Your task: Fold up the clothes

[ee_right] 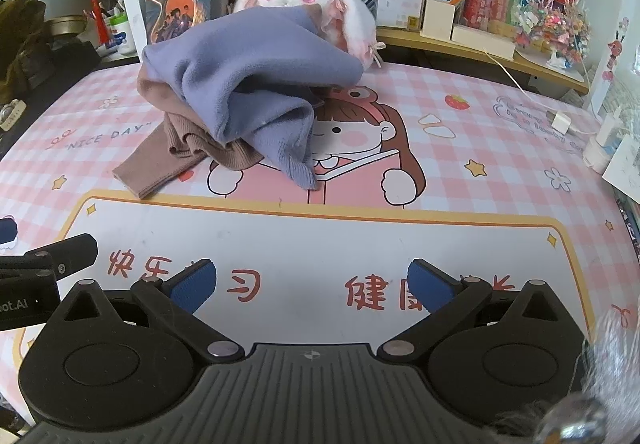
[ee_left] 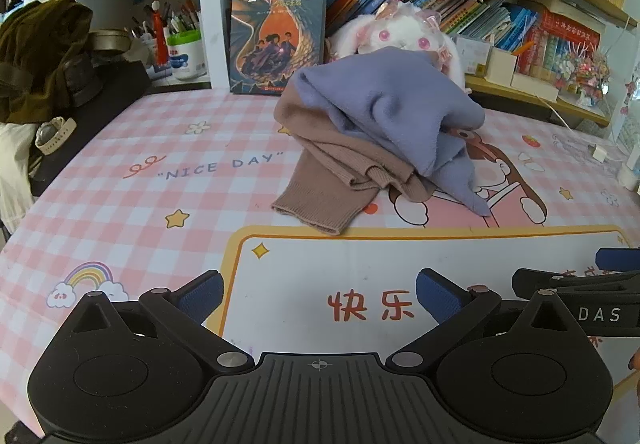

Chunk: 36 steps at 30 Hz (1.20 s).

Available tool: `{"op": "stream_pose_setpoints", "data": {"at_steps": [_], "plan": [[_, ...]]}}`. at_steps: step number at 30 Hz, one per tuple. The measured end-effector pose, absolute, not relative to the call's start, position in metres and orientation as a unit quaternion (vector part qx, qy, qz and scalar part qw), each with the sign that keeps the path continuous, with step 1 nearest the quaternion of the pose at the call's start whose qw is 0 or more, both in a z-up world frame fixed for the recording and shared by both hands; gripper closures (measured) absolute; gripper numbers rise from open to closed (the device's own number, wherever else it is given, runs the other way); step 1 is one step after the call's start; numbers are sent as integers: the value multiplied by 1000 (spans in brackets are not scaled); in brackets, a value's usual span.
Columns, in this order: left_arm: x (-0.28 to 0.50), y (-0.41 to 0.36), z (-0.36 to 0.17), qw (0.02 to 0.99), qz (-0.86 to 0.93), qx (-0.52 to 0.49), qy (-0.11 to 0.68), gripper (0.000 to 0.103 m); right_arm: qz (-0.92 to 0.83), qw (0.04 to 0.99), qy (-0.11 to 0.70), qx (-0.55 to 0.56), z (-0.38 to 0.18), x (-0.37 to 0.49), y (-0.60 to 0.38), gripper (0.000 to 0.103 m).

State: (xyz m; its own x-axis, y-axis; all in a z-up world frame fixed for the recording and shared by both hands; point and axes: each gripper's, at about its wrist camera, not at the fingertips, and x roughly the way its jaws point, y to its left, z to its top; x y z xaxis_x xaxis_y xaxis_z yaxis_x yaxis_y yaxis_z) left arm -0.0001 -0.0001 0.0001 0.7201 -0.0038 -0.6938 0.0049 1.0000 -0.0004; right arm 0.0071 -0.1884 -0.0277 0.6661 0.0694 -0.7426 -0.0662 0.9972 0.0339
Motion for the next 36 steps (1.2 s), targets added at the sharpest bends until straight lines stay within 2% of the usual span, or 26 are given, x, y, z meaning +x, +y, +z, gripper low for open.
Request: {"op": "stream_pose_setpoints", "data": {"at_steps": [36], "plan": [[-2,4,0,929,-5,-3,370,0,36,912,409,-1,-26,8,-187,0]]}}
